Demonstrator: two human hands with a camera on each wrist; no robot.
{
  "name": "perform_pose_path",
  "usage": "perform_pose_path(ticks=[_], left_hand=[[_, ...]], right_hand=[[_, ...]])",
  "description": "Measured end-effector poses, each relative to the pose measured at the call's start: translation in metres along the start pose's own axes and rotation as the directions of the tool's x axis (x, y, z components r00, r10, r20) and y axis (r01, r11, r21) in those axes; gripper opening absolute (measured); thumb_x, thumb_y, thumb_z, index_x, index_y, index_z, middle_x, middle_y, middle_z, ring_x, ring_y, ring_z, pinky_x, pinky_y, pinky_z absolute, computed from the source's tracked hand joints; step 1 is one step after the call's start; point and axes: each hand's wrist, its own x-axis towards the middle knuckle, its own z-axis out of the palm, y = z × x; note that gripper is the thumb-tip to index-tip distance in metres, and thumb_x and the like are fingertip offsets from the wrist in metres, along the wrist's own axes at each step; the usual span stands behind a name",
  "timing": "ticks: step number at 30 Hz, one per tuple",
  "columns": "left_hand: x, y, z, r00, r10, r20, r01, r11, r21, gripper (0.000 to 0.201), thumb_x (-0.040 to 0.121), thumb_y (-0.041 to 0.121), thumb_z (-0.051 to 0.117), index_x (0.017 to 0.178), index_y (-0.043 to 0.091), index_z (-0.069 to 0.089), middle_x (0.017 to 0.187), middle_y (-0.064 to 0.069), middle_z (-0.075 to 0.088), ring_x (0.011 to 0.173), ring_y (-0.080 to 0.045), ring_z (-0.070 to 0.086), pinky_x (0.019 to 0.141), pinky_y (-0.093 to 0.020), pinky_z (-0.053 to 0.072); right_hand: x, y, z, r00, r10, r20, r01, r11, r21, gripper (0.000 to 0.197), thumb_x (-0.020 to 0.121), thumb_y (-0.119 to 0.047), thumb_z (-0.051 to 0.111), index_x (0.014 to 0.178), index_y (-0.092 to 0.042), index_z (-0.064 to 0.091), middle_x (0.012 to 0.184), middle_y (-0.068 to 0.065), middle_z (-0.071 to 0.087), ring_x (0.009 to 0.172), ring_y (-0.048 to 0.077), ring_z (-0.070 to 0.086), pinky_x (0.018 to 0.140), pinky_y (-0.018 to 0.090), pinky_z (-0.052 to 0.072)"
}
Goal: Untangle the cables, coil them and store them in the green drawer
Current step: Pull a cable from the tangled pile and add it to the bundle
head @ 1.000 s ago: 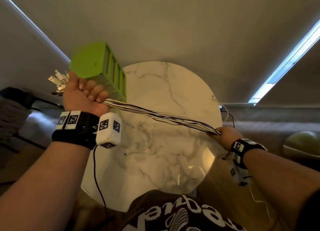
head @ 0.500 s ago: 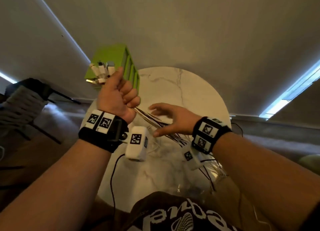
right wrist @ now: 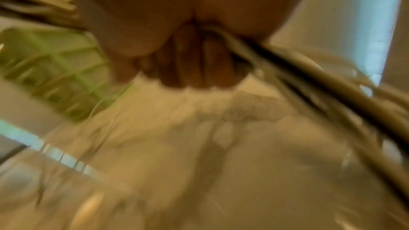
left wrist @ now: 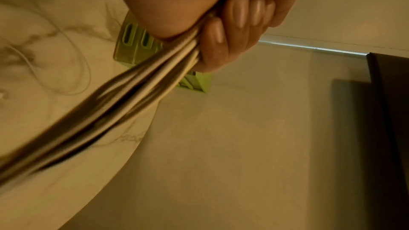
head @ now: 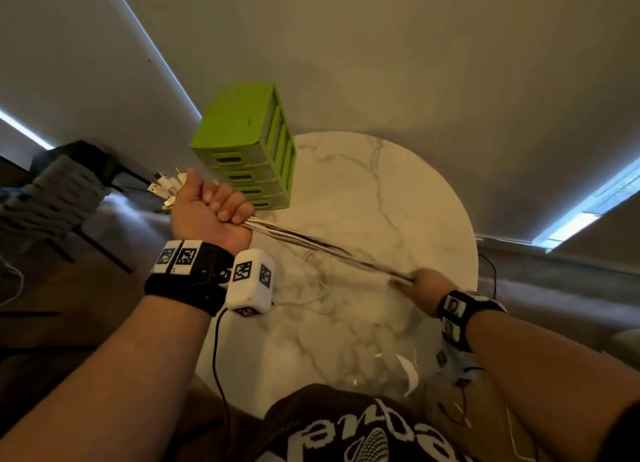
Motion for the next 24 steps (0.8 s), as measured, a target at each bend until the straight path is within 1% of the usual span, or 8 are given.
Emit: perform_pose_path(ticks=[2,5,7,10,13,16,21,24], left_hand=[[0.003,0.002,-0.005,0.999,0.024,-0.035,-0.024,1.0,0.004,0.055,0.103,0.048,0.044,0.056,0.022,0.031,0.047,0.007,0.025,0.04,-0.009,0.021,0.041,-0.023,0.02],[0.004,0.004,-0.009,0.997,0.024,-0.072,-0.019,0.998,0.064,0.057,0.103,0.049,0.045,0.055,0.022,0.03,0.049,0.006,0.027,0.043,-0.012,0.025,0.047,-0.024,0.028],[0.0,0.003,-0.01,0.998,0.004,-0.064,0.008,0.983,0.185,0.057,0.104,0.048,0.045,0.056,0.022,0.029,0.047,0.006,0.025,0.04,-0.012,0.025,0.048,-0.025,0.032],[-0.012,-0.005,-0.014,0.998,-0.03,-0.055,0.05,0.909,0.414,0.053,0.105,0.04,0.047,0.059,0.02,0.029,0.045,0.004,0.024,0.034,-0.012,0.023,0.045,-0.025,0.034],[-0.019,-0.017,-0.019,0.998,-0.065,-0.022,0.065,0.792,0.608,0.045,0.104,0.024,0.05,0.062,0.017,0.038,0.045,0.0,0.027,0.033,-0.015,0.027,0.048,-0.029,0.037],[-0.023,-0.024,-0.026,0.983,-0.18,0.043,0.063,0.542,0.838,0.025,0.101,0.015,0.046,0.077,0.02,0.048,0.058,-0.001,0.043,0.038,-0.009,0.044,0.045,-0.026,0.045],[-0.011,-0.022,-0.058,0.968,-0.195,-0.158,0.236,0.486,0.842,0.035,0.098,0.001,0.058,0.089,0.035,0.05,0.082,0.014,0.055,0.058,0.007,0.06,0.065,-0.027,0.061],[-0.009,-0.016,-0.056,0.978,-0.172,-0.119,0.189,0.487,0.853,0.039,0.097,-0.001,0.057,0.089,0.035,0.048,0.079,0.004,0.059,0.062,-0.008,0.063,0.055,-0.021,0.056]], right_hand=[[-0.003,-0.013,0.006,0.957,0.011,0.291,0.039,0.985,-0.166,0.059,0.089,-0.073,0.053,0.085,-0.015,0.064,0.078,0.003,0.062,0.072,0.024,0.057,0.068,0.031,0.045],[-0.004,-0.03,-0.001,0.929,-0.042,0.367,0.104,0.983,-0.151,0.064,0.068,-0.082,0.069,0.085,-0.02,0.069,0.077,-0.002,0.07,0.077,0.02,0.066,0.077,0.031,0.052],[-0.006,-0.049,-0.016,0.914,-0.108,0.391,0.152,0.985,-0.085,0.079,0.058,-0.084,0.073,0.113,-0.027,0.07,0.11,-0.006,0.074,0.105,0.018,0.067,0.095,0.032,0.051],[-0.017,-0.108,-0.05,0.935,-0.32,0.154,0.295,0.941,0.166,0.098,0.066,-0.083,0.066,0.15,-0.038,0.042,0.144,-0.012,0.053,0.135,0.015,0.049,0.113,0.038,0.039],[-0.029,-0.177,-0.073,0.837,-0.489,-0.245,0.543,0.695,0.471,0.074,0.07,-0.084,0.062,0.128,-0.038,0.054,0.131,-0.016,0.06,0.125,0.005,0.057,0.105,0.039,0.048],[-0.041,-0.238,-0.081,0.727,-0.611,-0.314,0.64,0.435,0.634,0.063,0.073,-0.058,0.081,0.124,-0.037,0.052,0.13,-0.01,0.059,0.118,0.006,0.063,0.097,0.036,0.055],[-0.038,-0.284,-0.073,0.626,-0.741,-0.242,0.76,0.51,0.403,0.085,0.079,-0.036,0.086,0.149,-0.049,0.039,0.138,-0.012,0.057,0.12,0.003,0.06,0.101,0.024,0.051],[-0.029,-0.289,-0.065,0.6,-0.765,-0.233,0.8,0.572,0.184,0.054,0.092,-0.034,0.072,0.142,-0.044,0.054,0.131,-0.01,0.065,0.114,0.005,0.061,0.1,0.035,0.052]])
